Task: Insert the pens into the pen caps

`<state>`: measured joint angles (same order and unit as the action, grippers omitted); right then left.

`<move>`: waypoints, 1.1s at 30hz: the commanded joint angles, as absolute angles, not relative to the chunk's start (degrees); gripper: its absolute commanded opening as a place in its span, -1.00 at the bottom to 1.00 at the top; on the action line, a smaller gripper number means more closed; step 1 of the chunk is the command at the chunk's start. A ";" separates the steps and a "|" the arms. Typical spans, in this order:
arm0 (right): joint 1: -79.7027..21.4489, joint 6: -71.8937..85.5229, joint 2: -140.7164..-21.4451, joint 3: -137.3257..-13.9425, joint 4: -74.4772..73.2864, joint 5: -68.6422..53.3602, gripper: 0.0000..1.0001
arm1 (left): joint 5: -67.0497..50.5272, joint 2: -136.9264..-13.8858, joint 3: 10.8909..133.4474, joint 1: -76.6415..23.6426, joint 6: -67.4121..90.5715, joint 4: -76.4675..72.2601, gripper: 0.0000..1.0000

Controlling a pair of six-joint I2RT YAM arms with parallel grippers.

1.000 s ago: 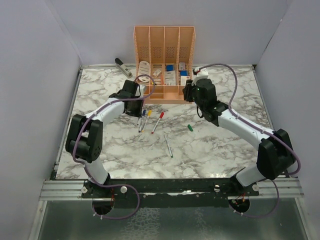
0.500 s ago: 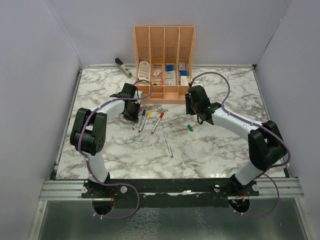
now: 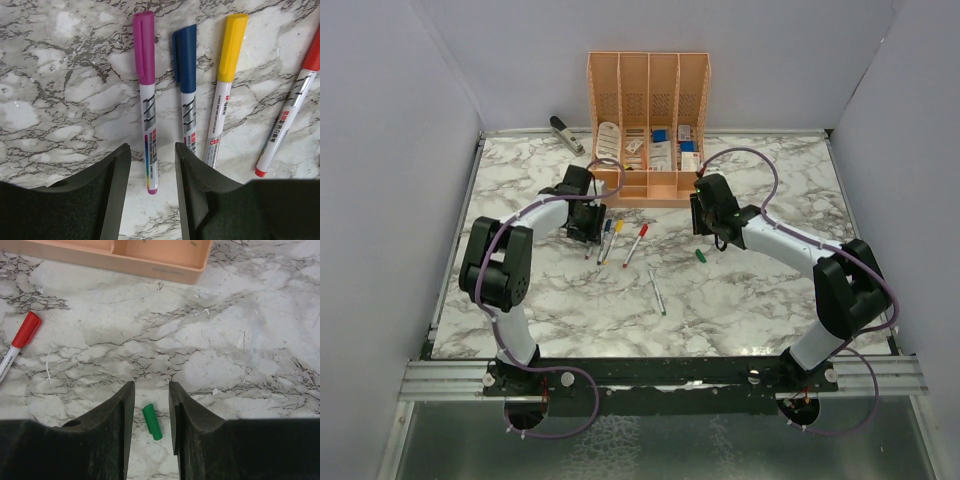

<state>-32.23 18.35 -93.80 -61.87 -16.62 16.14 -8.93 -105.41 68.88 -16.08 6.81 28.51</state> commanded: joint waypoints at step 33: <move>-31.90 17.20 -92.84 -53.46 -15.48 10.42 -0.35 | -16.87 -96.82 70.26 -39.05 21.14 35.13 -0.19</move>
<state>-32.18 17.67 -93.84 -54.65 -17.89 12.43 -17.52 -95.44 67.72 -36.91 19.16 31.92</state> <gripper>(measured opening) 0.327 0.405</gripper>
